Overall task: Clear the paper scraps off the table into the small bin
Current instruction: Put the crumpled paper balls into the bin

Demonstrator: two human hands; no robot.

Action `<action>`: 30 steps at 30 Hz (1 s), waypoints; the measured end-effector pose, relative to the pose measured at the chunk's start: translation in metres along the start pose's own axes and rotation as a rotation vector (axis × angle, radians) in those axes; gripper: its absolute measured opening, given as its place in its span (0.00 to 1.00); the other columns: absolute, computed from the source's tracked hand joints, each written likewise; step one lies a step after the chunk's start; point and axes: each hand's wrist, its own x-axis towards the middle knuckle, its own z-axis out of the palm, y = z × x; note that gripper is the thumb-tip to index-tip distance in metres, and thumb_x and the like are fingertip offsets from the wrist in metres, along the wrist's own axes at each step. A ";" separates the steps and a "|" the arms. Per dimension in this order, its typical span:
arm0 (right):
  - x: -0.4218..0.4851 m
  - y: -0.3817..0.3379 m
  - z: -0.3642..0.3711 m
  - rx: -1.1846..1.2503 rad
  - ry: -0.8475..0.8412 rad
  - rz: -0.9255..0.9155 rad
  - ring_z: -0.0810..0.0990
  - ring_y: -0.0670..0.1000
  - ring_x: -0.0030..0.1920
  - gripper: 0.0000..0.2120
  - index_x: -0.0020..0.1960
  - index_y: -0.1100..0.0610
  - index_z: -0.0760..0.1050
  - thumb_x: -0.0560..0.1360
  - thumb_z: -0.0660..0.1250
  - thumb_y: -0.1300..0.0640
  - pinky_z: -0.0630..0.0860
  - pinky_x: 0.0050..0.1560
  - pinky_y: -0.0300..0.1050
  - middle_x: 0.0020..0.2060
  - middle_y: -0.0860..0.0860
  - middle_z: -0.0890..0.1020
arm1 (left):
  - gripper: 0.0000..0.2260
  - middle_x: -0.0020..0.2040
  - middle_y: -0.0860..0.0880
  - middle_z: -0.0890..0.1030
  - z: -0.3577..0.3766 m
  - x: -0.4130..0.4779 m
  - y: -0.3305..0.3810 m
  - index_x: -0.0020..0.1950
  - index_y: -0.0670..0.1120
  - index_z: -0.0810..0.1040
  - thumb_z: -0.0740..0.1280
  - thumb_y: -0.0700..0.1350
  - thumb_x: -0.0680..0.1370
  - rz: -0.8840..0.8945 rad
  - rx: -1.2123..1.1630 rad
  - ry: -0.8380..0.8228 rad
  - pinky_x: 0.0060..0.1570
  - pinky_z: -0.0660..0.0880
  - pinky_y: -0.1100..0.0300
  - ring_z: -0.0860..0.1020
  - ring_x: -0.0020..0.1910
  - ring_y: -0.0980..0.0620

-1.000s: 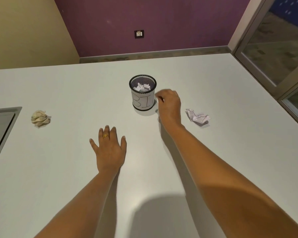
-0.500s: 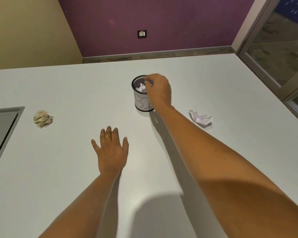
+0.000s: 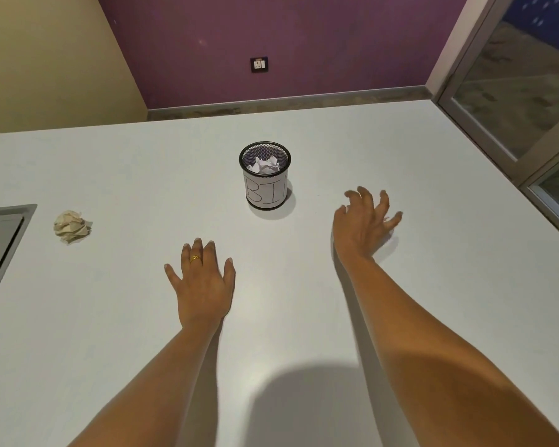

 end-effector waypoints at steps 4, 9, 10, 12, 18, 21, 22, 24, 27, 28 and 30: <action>-0.011 0.013 0.008 -0.067 -0.082 0.045 0.57 0.57 0.73 0.16 0.64 0.51 0.71 0.76 0.61 0.54 0.52 0.69 0.63 0.70 0.49 0.69 | 0.21 0.70 0.41 0.68 0.000 0.000 0.000 0.67 0.41 0.67 0.59 0.50 0.78 0.004 0.005 0.013 0.67 0.56 0.34 0.62 0.73 0.42; -0.012 0.018 0.012 0.041 -0.034 0.012 0.69 0.59 0.63 0.19 0.60 0.54 0.75 0.74 0.57 0.69 0.67 0.55 0.50 0.58 0.54 0.79 | 0.20 0.70 0.40 0.69 0.001 0.000 -0.001 0.67 0.41 0.67 0.59 0.50 0.78 0.006 0.011 0.026 0.66 0.57 0.34 0.63 0.72 0.42; -0.010 0.017 0.011 0.068 -0.018 0.006 0.70 0.59 0.60 0.20 0.59 0.55 0.76 0.74 0.57 0.71 0.68 0.53 0.49 0.55 0.55 0.81 | 0.21 0.70 0.41 0.68 0.002 0.000 -0.001 0.67 0.41 0.67 0.59 0.51 0.78 0.002 0.008 0.019 0.66 0.57 0.34 0.62 0.72 0.42; -0.007 0.011 0.010 0.164 0.000 0.021 0.70 0.58 0.59 0.18 0.58 0.55 0.77 0.74 0.58 0.71 0.71 0.51 0.50 0.53 0.55 0.82 | 0.21 0.71 0.41 0.68 0.003 0.001 -0.001 0.67 0.42 0.66 0.58 0.51 0.78 -0.003 -0.003 0.008 0.67 0.56 0.34 0.61 0.73 0.42; 0.006 -0.045 -0.010 0.546 0.055 -0.001 0.69 0.50 0.60 0.18 0.58 0.53 0.77 0.73 0.61 0.69 0.74 0.56 0.47 0.53 0.50 0.81 | 0.21 0.71 0.42 0.67 0.003 0.000 -0.002 0.68 0.43 0.66 0.56 0.52 0.78 -0.006 -0.009 0.001 0.68 0.55 0.34 0.60 0.73 0.43; 0.013 -0.080 -0.023 0.671 0.101 -0.121 0.70 0.52 0.59 0.17 0.58 0.55 0.77 0.73 0.62 0.69 0.75 0.54 0.46 0.53 0.50 0.82 | 0.21 0.71 0.42 0.67 0.003 0.000 -0.001 0.68 0.43 0.66 0.56 0.52 0.78 -0.009 -0.001 0.003 0.68 0.56 0.34 0.60 0.73 0.43; 0.015 -0.090 -0.026 0.696 0.096 -0.152 0.70 0.52 0.59 0.17 0.58 0.55 0.77 0.73 0.63 0.69 0.75 0.54 0.45 0.53 0.50 0.82 | 0.21 0.71 0.42 0.67 0.002 0.000 -0.001 0.68 0.43 0.66 0.57 0.52 0.78 -0.010 -0.002 0.005 0.68 0.56 0.34 0.60 0.73 0.43; 0.017 -0.108 -0.029 0.726 0.055 -0.231 0.69 0.51 0.60 0.17 0.58 0.54 0.77 0.73 0.63 0.68 0.76 0.53 0.45 0.53 0.49 0.81 | 0.21 0.71 0.42 0.67 0.002 0.000 -0.001 0.68 0.43 0.66 0.57 0.52 0.78 -0.012 -0.013 0.005 0.68 0.56 0.34 0.60 0.73 0.43; 0.020 -0.129 -0.031 0.679 -0.094 -0.367 0.69 0.51 0.59 0.17 0.57 0.54 0.78 0.72 0.63 0.68 0.75 0.53 0.46 0.52 0.49 0.81 | 0.21 0.72 0.43 0.66 0.002 0.000 0.000 0.68 0.43 0.65 0.56 0.52 0.78 -0.017 -0.011 -0.004 0.68 0.55 0.35 0.59 0.74 0.44; 0.022 -0.134 -0.030 0.625 -0.147 -0.408 0.70 0.52 0.58 0.16 0.55 0.55 0.79 0.72 0.62 0.69 0.75 0.53 0.49 0.49 0.50 0.82 | 0.21 0.72 0.43 0.66 0.002 0.000 0.000 0.69 0.43 0.65 0.56 0.52 0.78 -0.016 -0.006 -0.005 0.68 0.55 0.35 0.59 0.74 0.44; 0.027 -0.141 -0.026 0.508 -0.228 -0.455 0.73 0.57 0.55 0.14 0.52 0.59 0.79 0.72 0.60 0.70 0.77 0.50 0.55 0.41 0.54 0.80 | 0.22 0.72 0.43 0.65 0.001 0.000 0.000 0.69 0.43 0.65 0.56 0.52 0.79 -0.015 0.003 -0.008 0.68 0.55 0.35 0.59 0.74 0.44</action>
